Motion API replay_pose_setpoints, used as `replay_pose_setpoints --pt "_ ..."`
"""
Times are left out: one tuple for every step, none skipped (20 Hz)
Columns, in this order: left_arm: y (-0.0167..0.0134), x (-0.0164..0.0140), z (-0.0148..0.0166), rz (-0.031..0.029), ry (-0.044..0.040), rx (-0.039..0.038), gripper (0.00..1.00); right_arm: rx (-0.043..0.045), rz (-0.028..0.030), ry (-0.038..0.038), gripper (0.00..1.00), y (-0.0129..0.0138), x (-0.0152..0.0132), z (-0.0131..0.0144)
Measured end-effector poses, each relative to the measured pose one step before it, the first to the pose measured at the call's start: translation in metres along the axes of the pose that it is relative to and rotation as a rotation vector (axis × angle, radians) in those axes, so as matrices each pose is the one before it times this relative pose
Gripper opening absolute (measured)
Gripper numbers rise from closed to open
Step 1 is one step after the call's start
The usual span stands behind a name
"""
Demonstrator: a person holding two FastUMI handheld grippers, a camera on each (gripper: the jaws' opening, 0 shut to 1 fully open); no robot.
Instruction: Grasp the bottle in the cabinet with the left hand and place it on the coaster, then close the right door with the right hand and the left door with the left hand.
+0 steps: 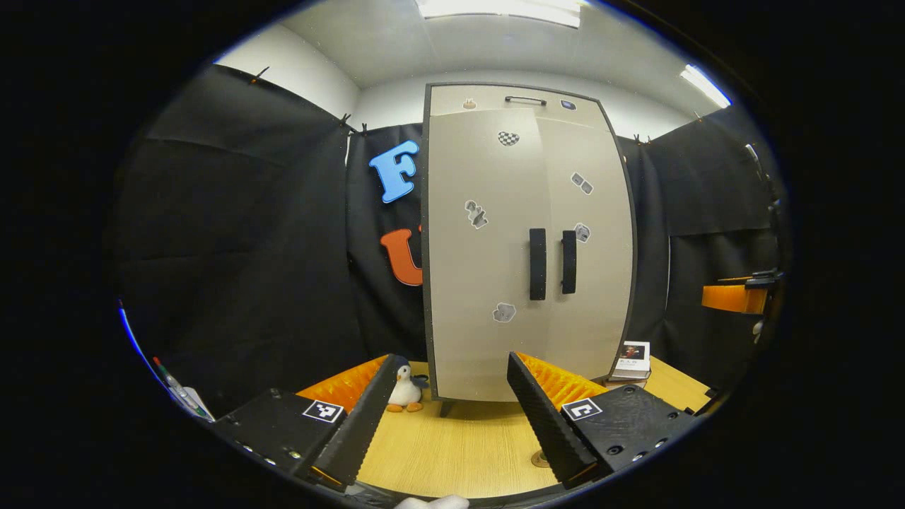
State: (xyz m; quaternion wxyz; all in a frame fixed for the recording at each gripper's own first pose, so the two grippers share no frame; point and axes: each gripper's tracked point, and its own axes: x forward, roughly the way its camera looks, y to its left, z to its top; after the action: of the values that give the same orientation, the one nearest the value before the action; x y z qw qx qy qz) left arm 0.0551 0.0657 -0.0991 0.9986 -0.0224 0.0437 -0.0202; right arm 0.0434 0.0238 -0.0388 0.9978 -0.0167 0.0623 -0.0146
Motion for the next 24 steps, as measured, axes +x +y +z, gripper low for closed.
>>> replay_pose_setpoints --pt "0.00070 -0.00039 -0.00051 0.00295 0.00112 -0.00067 0.97 -0.00333 0.00305 0.00146 0.81 0.00225 0.00253 -0.00221" --pt "0.00018 -0.00107 -0.00080 0.00274 0.00149 -0.00069 0.96 -0.00440 0.00402 0.00147 0.81 0.00176 0.00206 -0.00021" --pt "0.00048 -0.00083 -0.00041 0.00195 0.00104 -0.00046 0.96 -0.00556 0.00203 0.00131 0.81 0.00099 -0.00042 -0.00092" --pt "-0.00043 0.00063 -0.00012 0.00235 0.00082 -0.00002 0.96 -0.00651 0.00130 0.00103 0.81 0.00035 0.00002 -0.00013" --pt "-0.00054 0.00055 0.00004 0.00093 0.00089 -0.00140 0.96 -0.00514 -0.00352 0.00257 0.81 -0.00178 0.00042 -0.00053" --pt "-0.00201 0.00070 0.00061 -0.00459 0.00079 -0.00425 0.96 -0.00262 -0.00361 0.00113 0.81 -0.00090 0.00007 -0.00038" --pt "-0.00188 0.00037 0.00136 -0.00927 -0.00141 -0.00352 0.96 0.00123 -0.00695 -0.00339 0.81 -0.00148 -0.00036 0.00048" --pt "-0.00280 0.00061 -0.00022 -0.01231 0.00196 -0.00057 0.96 -0.00048 -0.00476 -0.00458 0.81 -0.00164 0.00009 0.00128" --pt "-0.00214 0.00137 -0.00019 -0.01253 0.00075 0.00511 0.96 -0.00324 -0.00958 -0.00406 0.81 -0.00227 0.00024 0.00145" --pt "-0.00119 0.00196 0.00100 -0.00821 0.00104 0.00971 0.96 -0.00001 -0.00903 -0.00625 0.81 -0.00192 0.00017 0.00271" --pt "-0.00052 0.00039 0.00109 -0.00430 -0.00178 0.00900 0.96 0.00393 -0.00365 -0.00675 0.81 -0.00012 0.00006 0.00163" --pt "-0.00127 0.00106 0.00204 -0.00408 -0.00500 0.00498 0.96 0.00519 -0.00064 -0.00603 0.81 0.00081 -0.00054 0.00249" --pt "-0.00130 0.00062 0.00209 -0.00335 -0.00381 0.00011 0.96 0.00264 0.00058 -0.00430 0.81 0.00008 -0.00029 0.00114" --pt "-0.00141 0.00134 0.00071 -0.00304 -0.00118 -0.00290 0.96 -0.00262 0.00183 -0.00025 0.81 0.00082 0.00018 0.00022" --pt "-0.00128 -0.00039 0.00044 -0.00085 -0.00392 -0.00254 0.96 -0.00564 0.00386 0.00341 0.81 0.00053 0.00132 -0.00074" --pt "-0.00030 0.00158 0.00115 -0.00013 -0.00108 -0.00238 0.96 -0.00469 0.00476 0.00501 0.81 0.00013 0.00048 -0.00109" --pt "-0.00034 0.00057 0.00136 -0.00070 -0.00306 -0.00220 0.96 -0.00111 0.00495 0.00089 0.81 0.00065 0.00052 0.00022" --pt "-0.00057 0.00068 0.00146 0.00114 -0.00249 -0.00152 0.96 -0.00032 0.00194 0.00027 0.81 0.00025 0.00157 0.00081" --pt "0.00013 0.00043 0.00073 -0.00083 -0.00250 -0.00097 0.96 -0.00035 -0.00017 0.00242 0.81 -0.00088 0.00125 -0.00009" --pt "0.00037 -0.00002 0.00225 -0.00224 -0.00636 -0.00085 0.96 0.00301 -0.00138 -0.00205 0.81 -0.00045 0.00115 0.00167" --pt "-0.00061 0.00028 0.00216 -0.00633 -0.00412 0.00100 0.96 0.00762 -0.00352 -0.00560 0.81 0.00021 0.00082 0.00144" --pt "-0.00066 0.00090 0.00031 -0.00728 -0.00046 0.00534 0.96 0.00862 -0.00335 -0.00391 0.81 0.00088 0.00023 0.00086" --pt "0.00073 0.00031 -0.00018 -0.00380 0.00073 0.00801 0.96 0.00723 -0.00480 -0.00308 0.81 0.00039 -0.00019 0.00031" --pt "0.00118 -0.00024 0.00029 -0.00250 -0.00036 0.00566 0.96 0.00821 -0.00511 -0.00744 0.81 -0.00044 0.00022 0.00152"
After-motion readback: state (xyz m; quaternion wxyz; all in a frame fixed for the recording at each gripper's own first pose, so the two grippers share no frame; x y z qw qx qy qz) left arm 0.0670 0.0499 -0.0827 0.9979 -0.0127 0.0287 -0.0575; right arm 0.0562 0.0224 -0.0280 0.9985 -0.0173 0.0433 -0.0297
